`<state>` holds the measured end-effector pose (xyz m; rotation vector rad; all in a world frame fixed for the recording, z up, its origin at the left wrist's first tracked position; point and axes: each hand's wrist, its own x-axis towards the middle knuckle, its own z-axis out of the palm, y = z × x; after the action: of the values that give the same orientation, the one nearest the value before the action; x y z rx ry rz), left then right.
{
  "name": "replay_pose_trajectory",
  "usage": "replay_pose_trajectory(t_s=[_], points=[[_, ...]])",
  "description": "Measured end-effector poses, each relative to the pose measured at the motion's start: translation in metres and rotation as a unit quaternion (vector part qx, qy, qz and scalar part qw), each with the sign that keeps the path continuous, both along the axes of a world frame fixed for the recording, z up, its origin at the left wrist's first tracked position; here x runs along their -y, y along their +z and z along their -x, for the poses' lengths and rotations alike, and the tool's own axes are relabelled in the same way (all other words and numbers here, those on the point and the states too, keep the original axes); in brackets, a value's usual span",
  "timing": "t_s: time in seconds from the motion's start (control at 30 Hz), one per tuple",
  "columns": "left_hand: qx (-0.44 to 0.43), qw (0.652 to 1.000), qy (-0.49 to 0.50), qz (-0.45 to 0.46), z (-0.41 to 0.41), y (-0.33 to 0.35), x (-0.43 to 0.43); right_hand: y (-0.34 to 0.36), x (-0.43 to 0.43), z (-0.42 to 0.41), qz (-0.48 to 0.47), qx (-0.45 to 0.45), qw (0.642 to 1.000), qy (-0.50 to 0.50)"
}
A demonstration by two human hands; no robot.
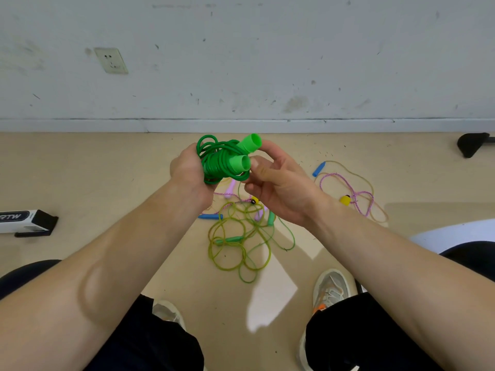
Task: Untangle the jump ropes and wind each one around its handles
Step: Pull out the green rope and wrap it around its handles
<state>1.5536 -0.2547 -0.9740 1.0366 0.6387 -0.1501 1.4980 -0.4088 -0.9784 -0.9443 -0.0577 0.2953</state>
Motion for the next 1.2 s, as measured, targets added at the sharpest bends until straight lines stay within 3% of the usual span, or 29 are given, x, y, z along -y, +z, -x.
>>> replay_pose_trajectory(t_s=[0.3,0.43,0.63,0.73,0.83,0.9,1.03,1.2], points=[[-0.006,0.998,0.043,-0.043,-0.001,-0.004,0.004,-0.010,-0.003,0.002,0.043,-0.017,0.999,-0.024],[0.057,0.984,0.063,-0.158,-0.010,-0.001,0.001,-0.007,0.004,-0.001,0.128,-0.017,0.991,-0.032],[0.199,0.912,0.040,-0.355,-0.015,0.004,-0.004,0.005,0.015,-0.008,0.240,-0.037,0.970,0.007],[0.266,0.855,0.010,-0.445,-0.007,0.005,-0.003,0.008,0.022,-0.013,0.300,-0.053,0.950,0.069],[0.320,0.812,-0.021,-0.487,-0.001,0.001,-0.001,0.007,0.024,-0.015,0.438,-0.019,0.888,0.137],[0.342,0.797,-0.035,-0.496,0.004,-0.004,0.006,0.008,0.016,-0.012,0.523,0.028,0.845,0.110],[0.346,0.788,-0.070,-0.505,0.018,-0.013,0.021,0.007,0.005,-0.005,0.557,0.108,0.823,0.026],[0.315,0.829,-0.075,-0.457,0.020,-0.014,0.029,-0.007,-0.001,0.003,0.562,0.162,0.811,-0.011]])
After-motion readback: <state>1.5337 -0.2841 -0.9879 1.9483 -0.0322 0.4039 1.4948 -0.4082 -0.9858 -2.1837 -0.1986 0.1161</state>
